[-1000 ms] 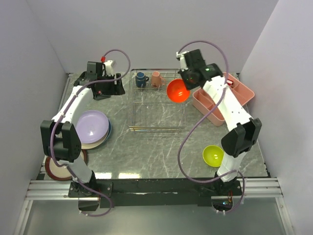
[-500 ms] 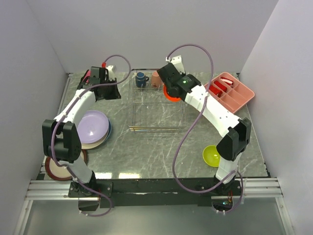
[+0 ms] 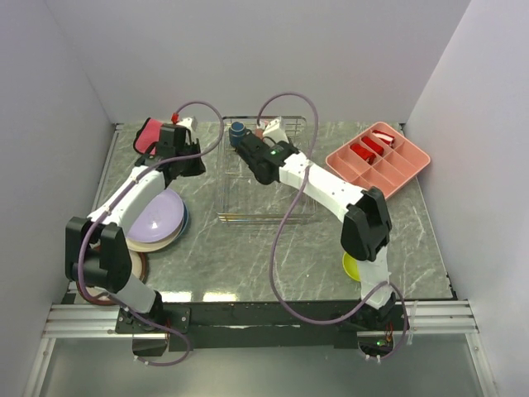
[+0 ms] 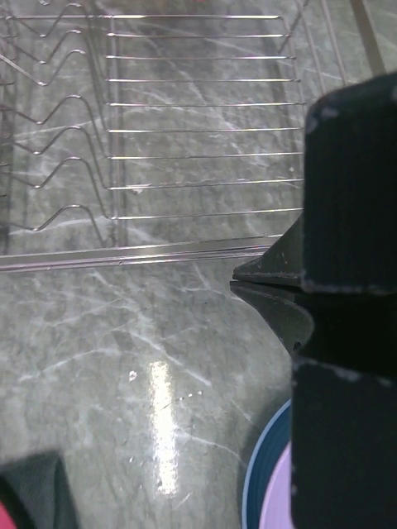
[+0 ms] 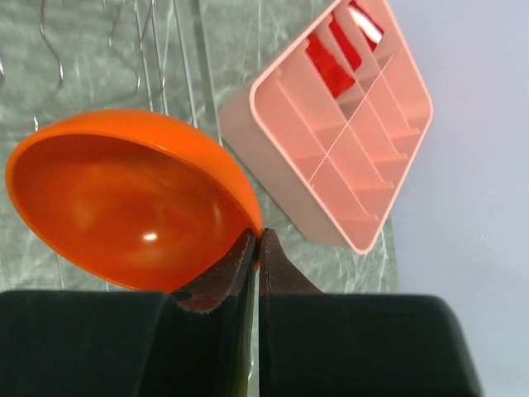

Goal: Load the mixed dishes into the dish rack

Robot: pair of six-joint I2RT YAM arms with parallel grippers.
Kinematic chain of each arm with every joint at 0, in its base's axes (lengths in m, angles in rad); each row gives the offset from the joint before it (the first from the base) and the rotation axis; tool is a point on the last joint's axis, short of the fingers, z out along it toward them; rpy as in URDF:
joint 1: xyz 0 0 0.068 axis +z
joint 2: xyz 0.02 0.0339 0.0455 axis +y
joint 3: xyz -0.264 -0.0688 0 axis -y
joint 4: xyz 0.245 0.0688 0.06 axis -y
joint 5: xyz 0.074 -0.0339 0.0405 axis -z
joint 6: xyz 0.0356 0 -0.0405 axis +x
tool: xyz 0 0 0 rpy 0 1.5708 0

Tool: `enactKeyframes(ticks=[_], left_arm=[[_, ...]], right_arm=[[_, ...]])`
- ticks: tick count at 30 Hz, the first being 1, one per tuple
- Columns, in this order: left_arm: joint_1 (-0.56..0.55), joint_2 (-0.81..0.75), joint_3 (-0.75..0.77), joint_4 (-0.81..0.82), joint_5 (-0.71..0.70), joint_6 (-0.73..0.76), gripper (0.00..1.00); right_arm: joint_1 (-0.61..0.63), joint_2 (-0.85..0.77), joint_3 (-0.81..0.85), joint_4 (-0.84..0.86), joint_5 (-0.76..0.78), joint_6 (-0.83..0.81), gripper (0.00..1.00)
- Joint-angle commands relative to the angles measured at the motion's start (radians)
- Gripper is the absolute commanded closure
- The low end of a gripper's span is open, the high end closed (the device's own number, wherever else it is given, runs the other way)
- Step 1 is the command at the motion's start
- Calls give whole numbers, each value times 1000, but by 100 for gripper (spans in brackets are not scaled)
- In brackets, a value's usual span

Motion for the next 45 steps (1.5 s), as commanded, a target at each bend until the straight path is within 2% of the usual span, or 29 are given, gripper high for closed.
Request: enactKeyframes(ticks=[1,6,11,21,33,36,37,40,45], left_arm=[[-23,-52,-13,52,-146,-70,99],[-23,-107,-82,99,-189,-79,99],[-23,-133,-63,69,-230,-67,99],[-23,-182,-61,72,-249,-56,99],[-26,-220,-69,81,-265,-42,99],[-28,-227,-69,81,-278,-38,99],[-28,-228,-69,81,-279,-36,99],[-29,-231,-66,84,-282,-36,99],[-31,-237,-44,75,-273,-42,99]], right_arm=[[17,18,-12,-60,84,92,100],[20,90,-30,-59,125,76,100],[20,143,-95,-59,135,69,100],[17,229,-96,-25,179,31,100],[127,220,-106,-49,113,17,100],[161,208,-89,-43,37,-18,70],[172,196,-84,-46,21,-26,56],[218,170,-72,-59,-20,-16,45],[273,139,32,-82,-132,-29,32]])
